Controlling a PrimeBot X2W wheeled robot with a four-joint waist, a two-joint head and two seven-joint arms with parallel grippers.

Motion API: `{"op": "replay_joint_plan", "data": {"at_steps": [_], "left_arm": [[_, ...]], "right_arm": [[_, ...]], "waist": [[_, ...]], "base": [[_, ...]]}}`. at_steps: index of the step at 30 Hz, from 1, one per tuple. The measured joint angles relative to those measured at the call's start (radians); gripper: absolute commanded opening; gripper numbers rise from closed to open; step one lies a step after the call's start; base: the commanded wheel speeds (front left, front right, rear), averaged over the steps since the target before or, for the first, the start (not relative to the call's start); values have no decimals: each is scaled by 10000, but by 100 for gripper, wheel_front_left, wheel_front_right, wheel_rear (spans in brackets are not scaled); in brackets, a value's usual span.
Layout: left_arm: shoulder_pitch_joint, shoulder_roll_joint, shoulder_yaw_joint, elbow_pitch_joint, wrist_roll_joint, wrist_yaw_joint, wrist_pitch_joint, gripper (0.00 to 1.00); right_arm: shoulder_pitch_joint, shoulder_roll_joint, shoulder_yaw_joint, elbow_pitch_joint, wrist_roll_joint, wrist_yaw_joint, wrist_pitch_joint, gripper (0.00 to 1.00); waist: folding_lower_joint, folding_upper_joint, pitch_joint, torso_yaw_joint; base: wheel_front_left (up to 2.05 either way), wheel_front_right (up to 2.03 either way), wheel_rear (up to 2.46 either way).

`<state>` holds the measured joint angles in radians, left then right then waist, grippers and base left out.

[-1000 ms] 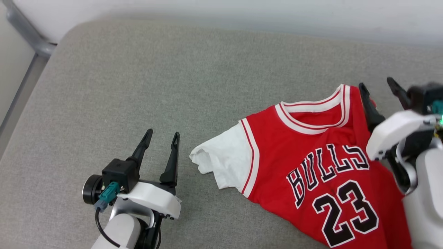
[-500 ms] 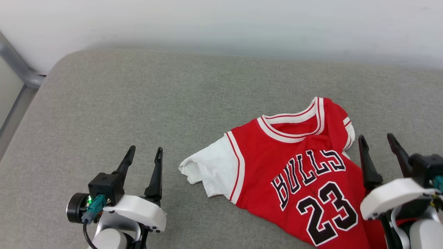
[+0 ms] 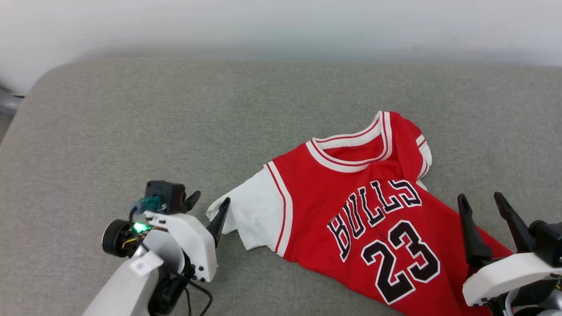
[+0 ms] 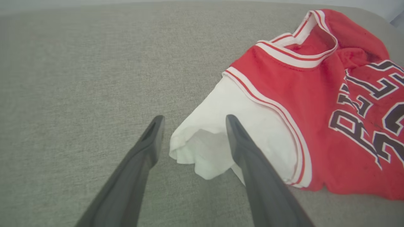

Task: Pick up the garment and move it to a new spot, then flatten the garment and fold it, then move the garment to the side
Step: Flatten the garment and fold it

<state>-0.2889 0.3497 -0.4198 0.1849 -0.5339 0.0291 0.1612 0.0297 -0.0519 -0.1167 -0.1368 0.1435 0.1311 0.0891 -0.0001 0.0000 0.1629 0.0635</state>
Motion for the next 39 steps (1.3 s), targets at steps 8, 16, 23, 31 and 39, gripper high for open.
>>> {"op": "replay_joint_plan", "data": {"at_steps": [8,16,23,31,39], "left_arm": [[-885,380,-531,1016,-522,-431,2803,100],[-1319,756,-894,1348,-913,-807,4579,0],[-1080,901,-920,1091,-290,-479,3453,0],[95,1774,-184,-128,-75,510,2656,0],[1756,2019,349,-460,-694,1137,2520,0]], "right_arm": [[-48,2,140,6,222,0,15,100],[-109,2,171,288,516,0,-196,100],[-199,4,-44,583,600,0,-274,100],[-70,8,-456,698,581,0,-121,100],[105,8,-518,767,554,0,2,100]], "waist": [[1,0,544,-457],[1,0,901,-777],[1,0,735,-756],[1,0,230,-481],[1,0,-240,-237]], "base": [[0,0,0],[0,0,0],[0,0,0],[0,0,0],[0,0,0]]}}
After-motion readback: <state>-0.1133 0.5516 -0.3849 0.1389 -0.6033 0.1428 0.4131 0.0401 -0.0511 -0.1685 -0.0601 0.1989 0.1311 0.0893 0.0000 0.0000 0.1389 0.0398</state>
